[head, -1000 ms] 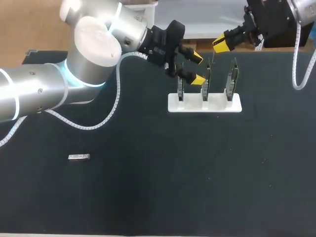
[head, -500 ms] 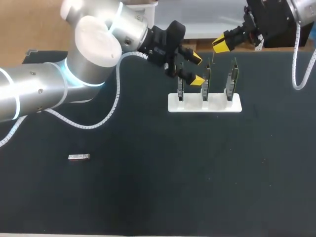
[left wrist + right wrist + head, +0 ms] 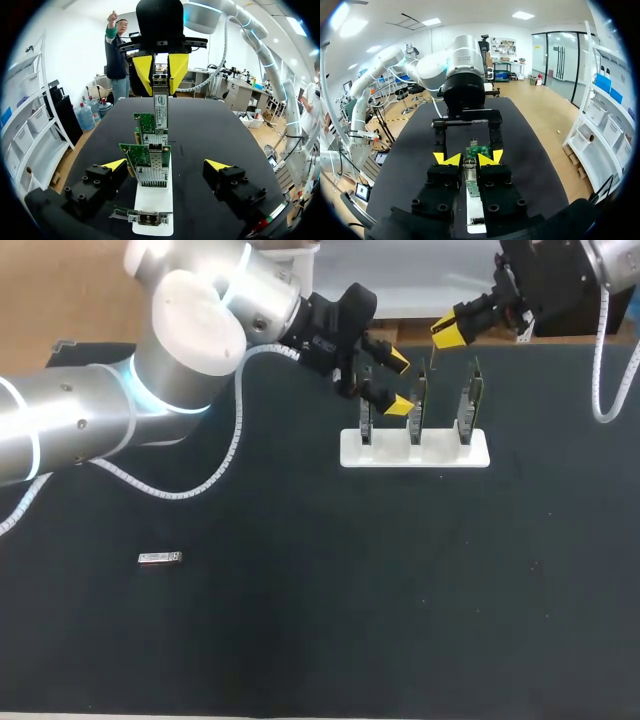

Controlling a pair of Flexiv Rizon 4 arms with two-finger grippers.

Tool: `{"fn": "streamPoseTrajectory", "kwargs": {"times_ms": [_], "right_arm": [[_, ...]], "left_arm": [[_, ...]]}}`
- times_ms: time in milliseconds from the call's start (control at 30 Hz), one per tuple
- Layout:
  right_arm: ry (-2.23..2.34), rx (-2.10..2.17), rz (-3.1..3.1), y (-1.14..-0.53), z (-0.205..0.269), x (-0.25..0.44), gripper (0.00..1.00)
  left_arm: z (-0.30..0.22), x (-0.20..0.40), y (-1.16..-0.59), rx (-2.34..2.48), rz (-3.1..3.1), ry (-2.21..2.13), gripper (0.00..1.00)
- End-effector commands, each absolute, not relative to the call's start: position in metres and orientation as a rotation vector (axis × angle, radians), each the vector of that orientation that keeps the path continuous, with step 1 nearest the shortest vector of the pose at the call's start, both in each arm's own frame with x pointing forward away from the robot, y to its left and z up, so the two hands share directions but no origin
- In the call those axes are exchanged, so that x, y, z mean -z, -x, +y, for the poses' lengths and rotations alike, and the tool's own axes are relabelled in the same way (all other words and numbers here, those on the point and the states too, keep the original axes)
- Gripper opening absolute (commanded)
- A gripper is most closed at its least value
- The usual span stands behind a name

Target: Pick up the optical module with the left hand, and insert it into the network port with the right hand.

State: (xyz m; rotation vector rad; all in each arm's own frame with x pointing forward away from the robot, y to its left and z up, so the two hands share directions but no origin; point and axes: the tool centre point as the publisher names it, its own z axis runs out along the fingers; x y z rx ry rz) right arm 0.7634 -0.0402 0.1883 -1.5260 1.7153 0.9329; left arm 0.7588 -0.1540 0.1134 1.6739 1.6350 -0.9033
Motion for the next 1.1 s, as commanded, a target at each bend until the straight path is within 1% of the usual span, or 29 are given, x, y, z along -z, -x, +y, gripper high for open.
{"fn": "streamPoseTrajectory", "kwargs": {"times_ms": [33, 1100], "right_arm": [[1.526, -0.935, 1.712, -0.7642, -0.0406, -0.1882, 0.0], [1.579, -0.937, 1.678, -0.7672, -0.031, -0.1879, 0.0]], "left_arm": [[-0.1551, -0.1137, -0.7612, 0.905, 1.637, -1.678, 1.0], [-0.1547, -0.1149, -0.7616, 0.902, 1.632, -1.688, 1.0]]}}
